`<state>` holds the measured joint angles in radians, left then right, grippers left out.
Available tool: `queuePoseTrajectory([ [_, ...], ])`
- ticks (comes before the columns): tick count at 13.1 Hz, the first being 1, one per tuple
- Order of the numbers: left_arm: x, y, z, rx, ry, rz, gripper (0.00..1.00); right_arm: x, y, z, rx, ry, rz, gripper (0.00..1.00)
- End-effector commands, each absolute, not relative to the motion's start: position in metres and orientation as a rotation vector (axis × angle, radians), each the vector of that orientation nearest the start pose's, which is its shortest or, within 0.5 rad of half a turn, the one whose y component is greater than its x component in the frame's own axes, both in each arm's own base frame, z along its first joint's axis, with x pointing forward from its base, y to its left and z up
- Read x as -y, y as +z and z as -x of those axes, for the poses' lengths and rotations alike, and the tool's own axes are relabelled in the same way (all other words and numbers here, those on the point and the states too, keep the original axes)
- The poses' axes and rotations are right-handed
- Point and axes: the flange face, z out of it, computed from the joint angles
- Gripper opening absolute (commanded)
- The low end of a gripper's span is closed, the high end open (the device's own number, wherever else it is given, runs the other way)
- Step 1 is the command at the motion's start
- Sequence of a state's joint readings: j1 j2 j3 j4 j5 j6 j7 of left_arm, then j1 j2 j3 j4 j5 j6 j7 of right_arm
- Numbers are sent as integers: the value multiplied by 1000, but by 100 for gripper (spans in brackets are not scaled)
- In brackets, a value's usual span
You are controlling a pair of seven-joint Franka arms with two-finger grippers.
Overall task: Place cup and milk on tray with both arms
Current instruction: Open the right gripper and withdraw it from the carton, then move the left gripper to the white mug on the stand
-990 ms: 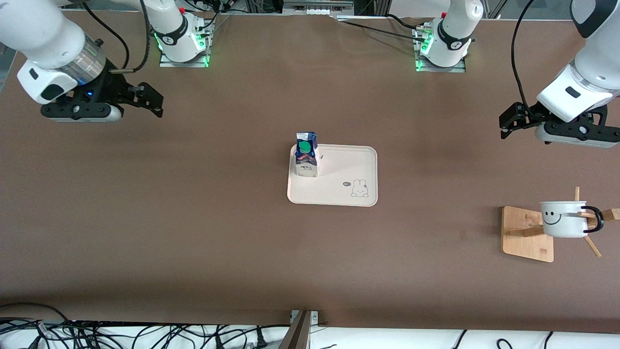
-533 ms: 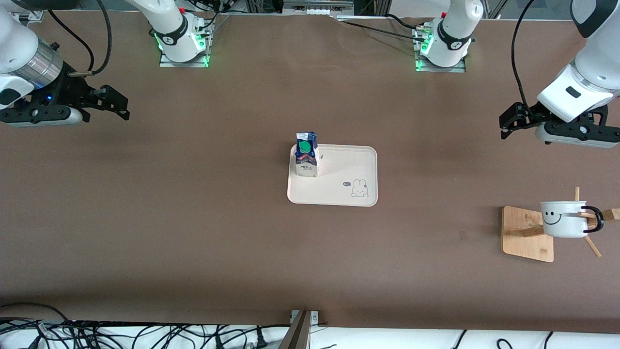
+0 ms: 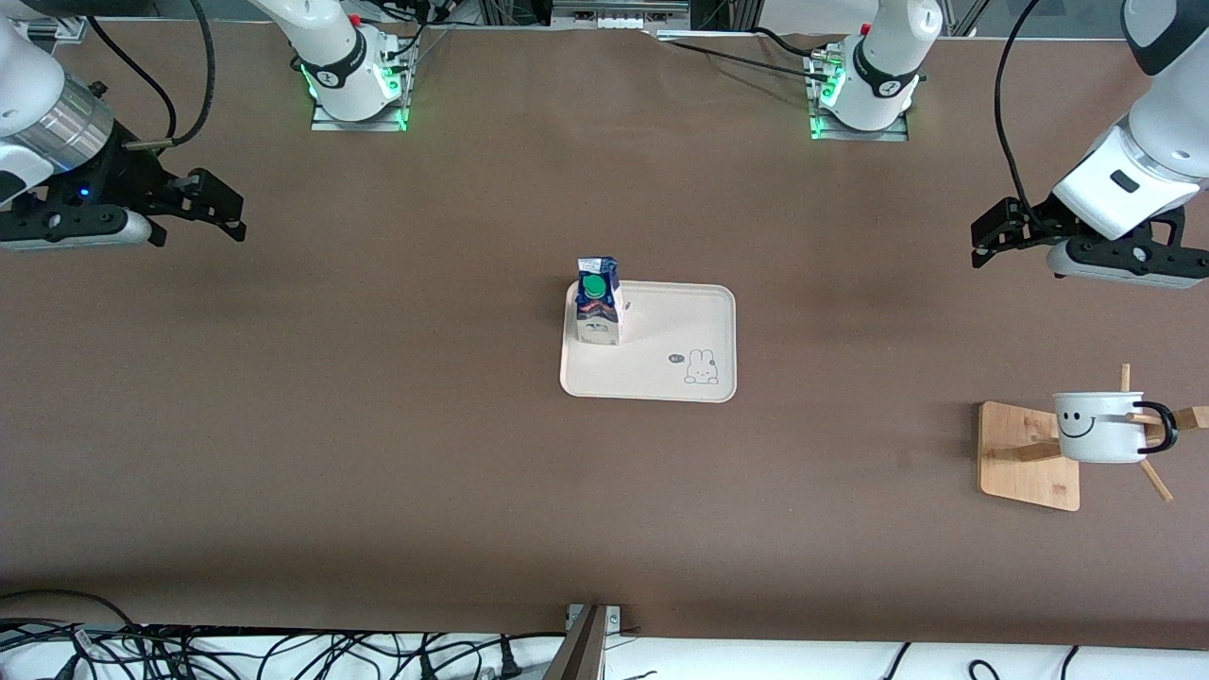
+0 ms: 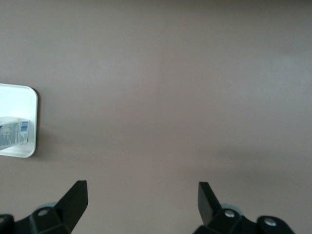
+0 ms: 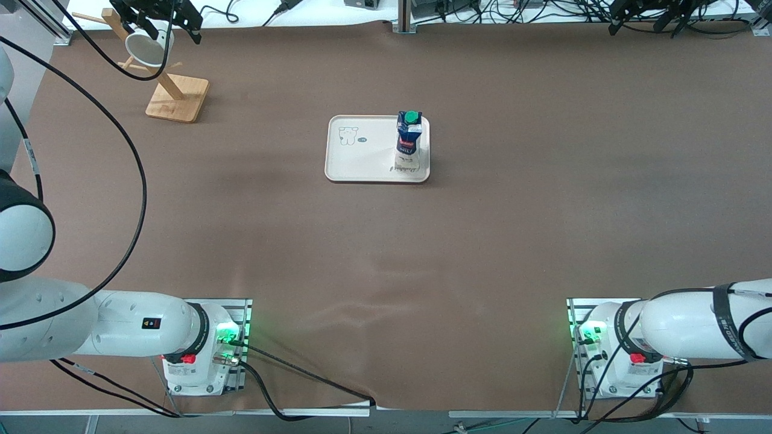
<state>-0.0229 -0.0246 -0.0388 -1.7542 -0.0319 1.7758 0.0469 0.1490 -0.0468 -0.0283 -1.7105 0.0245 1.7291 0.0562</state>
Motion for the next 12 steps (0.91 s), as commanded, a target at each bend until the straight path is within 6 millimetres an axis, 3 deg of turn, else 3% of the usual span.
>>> queuePoseTrajectory([
  [1,10,559,-571,-54,-25,3277,100,-57,611,-552,92,-86,3110,100],
  [4,14,562,-576,-69,16,3277,100,-49,611,-554,60,-89,3117,100],
  [8,20,573,-589,22,232,3234,100,-55,617,-555,69,-126,3113,100],
  [12,17,553,-623,4,231,3198,100,-46,616,-558,43,-124,3114,100],
])
